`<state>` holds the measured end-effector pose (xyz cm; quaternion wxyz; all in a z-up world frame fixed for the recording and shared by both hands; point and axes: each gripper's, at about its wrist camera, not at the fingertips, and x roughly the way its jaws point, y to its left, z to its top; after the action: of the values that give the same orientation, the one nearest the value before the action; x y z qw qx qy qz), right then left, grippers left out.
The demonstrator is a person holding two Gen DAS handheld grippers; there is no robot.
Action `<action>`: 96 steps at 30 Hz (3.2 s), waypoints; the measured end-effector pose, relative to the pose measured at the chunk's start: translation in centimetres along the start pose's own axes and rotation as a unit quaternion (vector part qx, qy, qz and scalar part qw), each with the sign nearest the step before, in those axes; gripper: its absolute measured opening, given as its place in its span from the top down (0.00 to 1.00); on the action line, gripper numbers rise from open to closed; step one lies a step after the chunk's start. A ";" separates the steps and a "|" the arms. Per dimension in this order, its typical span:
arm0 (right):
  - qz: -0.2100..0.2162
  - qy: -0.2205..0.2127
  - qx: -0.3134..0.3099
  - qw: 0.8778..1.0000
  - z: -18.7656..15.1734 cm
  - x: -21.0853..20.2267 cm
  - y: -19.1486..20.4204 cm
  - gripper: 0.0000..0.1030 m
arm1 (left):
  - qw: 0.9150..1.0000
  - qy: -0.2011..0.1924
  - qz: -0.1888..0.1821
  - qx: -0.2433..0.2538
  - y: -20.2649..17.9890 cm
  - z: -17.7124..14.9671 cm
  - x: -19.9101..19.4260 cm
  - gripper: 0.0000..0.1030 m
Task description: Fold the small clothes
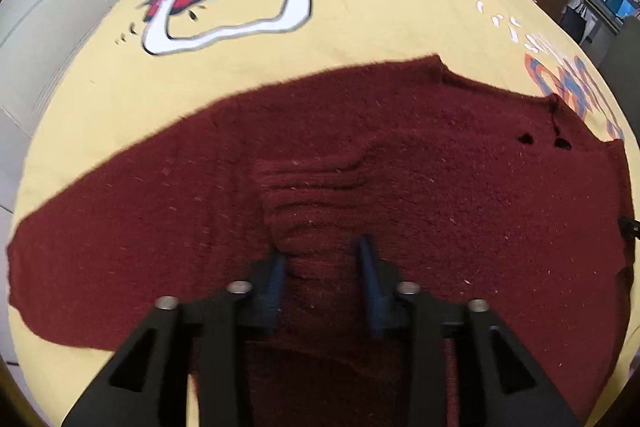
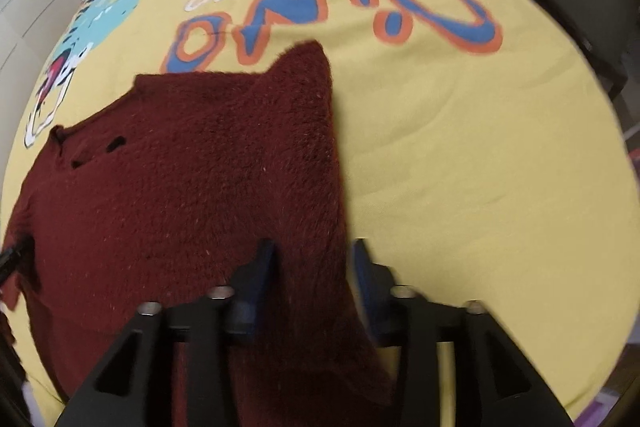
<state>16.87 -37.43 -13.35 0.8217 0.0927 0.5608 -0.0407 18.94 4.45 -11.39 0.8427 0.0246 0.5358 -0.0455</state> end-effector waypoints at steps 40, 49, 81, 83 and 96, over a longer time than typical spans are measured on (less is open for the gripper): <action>-0.016 -0.075 -0.067 0.995 -6.0 1.9 4.7 0.01 | 0.999 -0.006 -0.015 0.032 -3.6 -3.1 2.2 0.01; -0.029 -0.065 -0.076 0.995 -6.2 2.2 5.1 0.00 | 0.999 -0.006 -0.021 0.034 -3.5 -3.1 2.3 0.01; -0.033 -0.065 -0.052 0.996 -12.3 -6.8 4.2 0.00 | 0.892 -0.027 0.072 -0.446 32.1 -12.4 -7.2 0.01; -0.037 -0.061 -0.052 0.996 -12.2 -6.6 4.2 0.01 | 0.883 -0.014 0.068 -0.465 33.3 -12.8 -6.0 0.01; -0.049 -0.051 -0.049 0.996 -11.8 -5.7 3.8 0.01 | 0.891 -0.002 0.039 -0.452 35.0 -12.0 -3.3 0.90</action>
<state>4.63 -31.53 -11.87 0.8498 0.0228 0.5233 -0.0583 10.40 40.46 -13.74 0.7651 -0.3377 0.4955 0.2345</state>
